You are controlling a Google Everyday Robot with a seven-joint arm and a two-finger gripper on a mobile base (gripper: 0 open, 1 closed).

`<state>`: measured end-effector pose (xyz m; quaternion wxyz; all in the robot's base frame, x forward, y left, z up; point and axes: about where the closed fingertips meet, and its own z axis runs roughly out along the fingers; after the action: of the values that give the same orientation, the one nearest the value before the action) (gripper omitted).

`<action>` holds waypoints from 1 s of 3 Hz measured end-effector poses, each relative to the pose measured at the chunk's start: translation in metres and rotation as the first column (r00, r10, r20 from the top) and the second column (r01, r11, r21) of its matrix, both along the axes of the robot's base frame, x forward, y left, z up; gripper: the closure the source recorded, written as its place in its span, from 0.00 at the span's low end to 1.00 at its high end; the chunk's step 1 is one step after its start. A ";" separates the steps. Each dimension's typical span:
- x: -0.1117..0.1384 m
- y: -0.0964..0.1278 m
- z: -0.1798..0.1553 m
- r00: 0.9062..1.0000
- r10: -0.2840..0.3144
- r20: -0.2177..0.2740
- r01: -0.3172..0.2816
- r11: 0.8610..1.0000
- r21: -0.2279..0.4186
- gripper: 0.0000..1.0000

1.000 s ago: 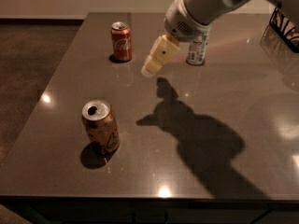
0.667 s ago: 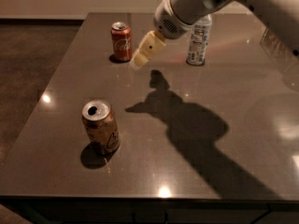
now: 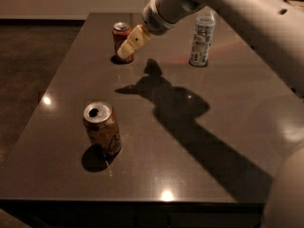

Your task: Knock coke can over

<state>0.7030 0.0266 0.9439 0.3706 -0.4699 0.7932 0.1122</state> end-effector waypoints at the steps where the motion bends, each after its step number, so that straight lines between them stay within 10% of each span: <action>1: 0.028 0.014 -0.011 0.999 -0.050 -0.004 0.050 0.999 0.020 0.00; 3: 0.062 0.044 -0.024 0.996 -0.084 -0.024 0.085 0.995 0.051 0.00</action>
Offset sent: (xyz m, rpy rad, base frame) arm 0.0739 0.0410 -0.0265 0.0449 0.0182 -0.1142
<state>0.7653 0.0701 0.9195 0.3784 -0.4250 0.8132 0.1219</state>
